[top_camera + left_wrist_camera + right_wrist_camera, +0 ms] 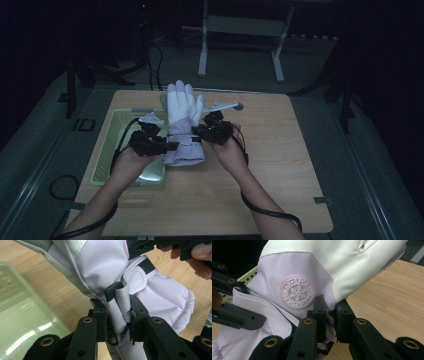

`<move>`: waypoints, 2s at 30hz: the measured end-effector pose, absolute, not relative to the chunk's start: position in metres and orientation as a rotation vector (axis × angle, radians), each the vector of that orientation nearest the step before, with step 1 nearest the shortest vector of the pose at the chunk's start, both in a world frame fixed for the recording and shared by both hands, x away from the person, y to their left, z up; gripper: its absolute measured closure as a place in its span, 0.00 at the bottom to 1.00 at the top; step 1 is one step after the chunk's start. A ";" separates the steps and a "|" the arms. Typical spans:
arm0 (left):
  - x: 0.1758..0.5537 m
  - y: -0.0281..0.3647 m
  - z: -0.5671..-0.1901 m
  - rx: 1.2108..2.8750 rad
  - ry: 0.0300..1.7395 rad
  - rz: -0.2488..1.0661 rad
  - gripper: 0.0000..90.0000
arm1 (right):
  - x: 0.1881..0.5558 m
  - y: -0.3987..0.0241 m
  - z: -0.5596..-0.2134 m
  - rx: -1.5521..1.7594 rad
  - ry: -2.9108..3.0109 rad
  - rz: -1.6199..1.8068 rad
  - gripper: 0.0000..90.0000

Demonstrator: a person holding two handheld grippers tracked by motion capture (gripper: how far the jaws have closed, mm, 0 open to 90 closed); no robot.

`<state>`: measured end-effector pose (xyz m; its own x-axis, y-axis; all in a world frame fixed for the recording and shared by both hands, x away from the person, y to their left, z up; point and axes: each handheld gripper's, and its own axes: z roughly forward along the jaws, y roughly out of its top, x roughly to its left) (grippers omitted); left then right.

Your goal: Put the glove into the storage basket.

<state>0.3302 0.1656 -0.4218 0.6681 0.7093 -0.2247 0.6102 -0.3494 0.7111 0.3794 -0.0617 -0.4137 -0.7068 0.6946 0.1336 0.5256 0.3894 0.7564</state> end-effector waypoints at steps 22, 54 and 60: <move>0.318 0.278 -0.441 2.076 1.133 0.134 0.81 | 0.379 0.059 -0.438 1.010 2.562 1.212 0.90; 0.331 0.295 -0.517 2.217 1.393 -0.027 0.78 | 0.377 0.114 -0.515 0.986 2.694 0.861 0.89; 0.332 0.286 -0.520 2.289 1.414 0.042 0.70 | 0.374 0.113 -0.516 0.964 2.684 0.883 0.76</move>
<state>0.3317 0.2859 -0.5200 0.4747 0.8561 -0.2041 0.8426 -0.3751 0.3863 0.3744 0.1131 -0.5156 -0.7806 0.6230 0.0497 0.5308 0.6189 0.5790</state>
